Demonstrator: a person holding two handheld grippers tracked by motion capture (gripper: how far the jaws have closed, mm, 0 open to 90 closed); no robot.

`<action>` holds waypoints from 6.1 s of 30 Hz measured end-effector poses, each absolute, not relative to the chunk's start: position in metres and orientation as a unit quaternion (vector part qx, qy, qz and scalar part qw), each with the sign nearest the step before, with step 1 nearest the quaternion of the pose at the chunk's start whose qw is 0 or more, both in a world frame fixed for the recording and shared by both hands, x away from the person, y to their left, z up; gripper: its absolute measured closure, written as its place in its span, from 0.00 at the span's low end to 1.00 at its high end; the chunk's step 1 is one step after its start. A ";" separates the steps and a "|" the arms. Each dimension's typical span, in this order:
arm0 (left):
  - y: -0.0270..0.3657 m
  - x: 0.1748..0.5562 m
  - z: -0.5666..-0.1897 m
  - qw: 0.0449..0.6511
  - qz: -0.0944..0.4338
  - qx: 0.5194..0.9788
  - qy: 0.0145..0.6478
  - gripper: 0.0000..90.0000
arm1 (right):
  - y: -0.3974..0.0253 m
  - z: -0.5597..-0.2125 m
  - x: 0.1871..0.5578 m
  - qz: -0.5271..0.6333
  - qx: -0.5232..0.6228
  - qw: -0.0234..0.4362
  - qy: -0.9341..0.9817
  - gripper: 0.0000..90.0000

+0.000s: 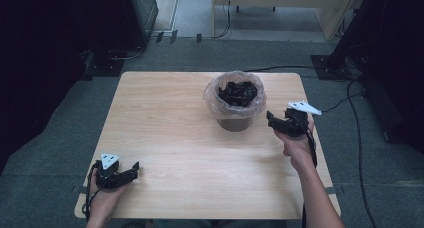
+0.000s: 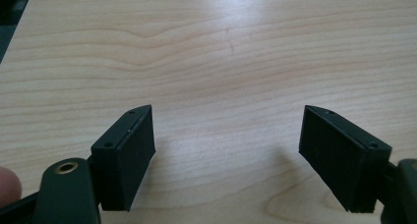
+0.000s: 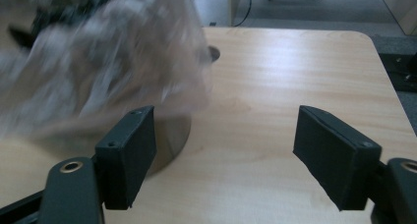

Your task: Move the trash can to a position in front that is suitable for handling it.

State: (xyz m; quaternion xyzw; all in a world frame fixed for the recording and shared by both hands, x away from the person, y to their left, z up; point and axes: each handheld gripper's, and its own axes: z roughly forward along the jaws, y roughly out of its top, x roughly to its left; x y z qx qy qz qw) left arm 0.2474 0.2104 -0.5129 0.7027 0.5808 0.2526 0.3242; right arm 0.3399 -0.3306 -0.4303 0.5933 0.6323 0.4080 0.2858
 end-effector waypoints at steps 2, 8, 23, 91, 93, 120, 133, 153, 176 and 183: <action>0.208 0.250 -0.511 0.329 0.250 0.699 0.584 0.23 | -0.332 -0.427 0.350 0.413 0.601 0.283 0.623 0.33; 0.199 0.258 -0.503 0.353 0.238 0.694 0.580 0.24 | -0.334 -0.421 0.383 0.428 0.604 0.273 0.615 0.40; 0.166 0.285 -0.487 0.382 0.239 0.686 0.571 0.25 | -0.328 -0.432 0.448 0.420 0.618 0.270 0.607 0.64; 0.037 0.428 -0.448 0.486 0.212 0.653 0.540 1.00 | -0.237 -0.461 0.419 0.470 0.526 0.215 0.675 1.00; 0.039 0.424 -0.450 0.486 0.218 0.652 0.539 1.00 | -0.234 -0.464 0.413 0.465 0.521 0.220 0.681 1.00; 0.056 0.319 -0.459 0.497 0.219 0.646 0.536 1.00 | -0.218 -0.471 0.315 0.477 0.512 0.218 0.680 1.00; 0.067 0.275 -0.460 0.494 0.212 0.651 0.536 1.00 | -0.204 -0.474 0.266 0.462 0.511 0.228 0.688 1.00; 0.098 0.253 -0.448 0.514 0.247 0.643 0.511 0.64 | -0.216 -0.454 0.243 0.456 0.481 0.273 0.697 0.71; 0.210 0.234 -0.498 0.408 0.261 0.663 0.571 0.14 | -0.340 -0.480 0.221 0.420 0.568 0.258 0.659 0.15; 0.220 0.238 -0.516 0.347 0.267 0.684 0.583 0.10 | -0.374 -0.498 0.217 0.388 0.598 0.223 0.665 0.00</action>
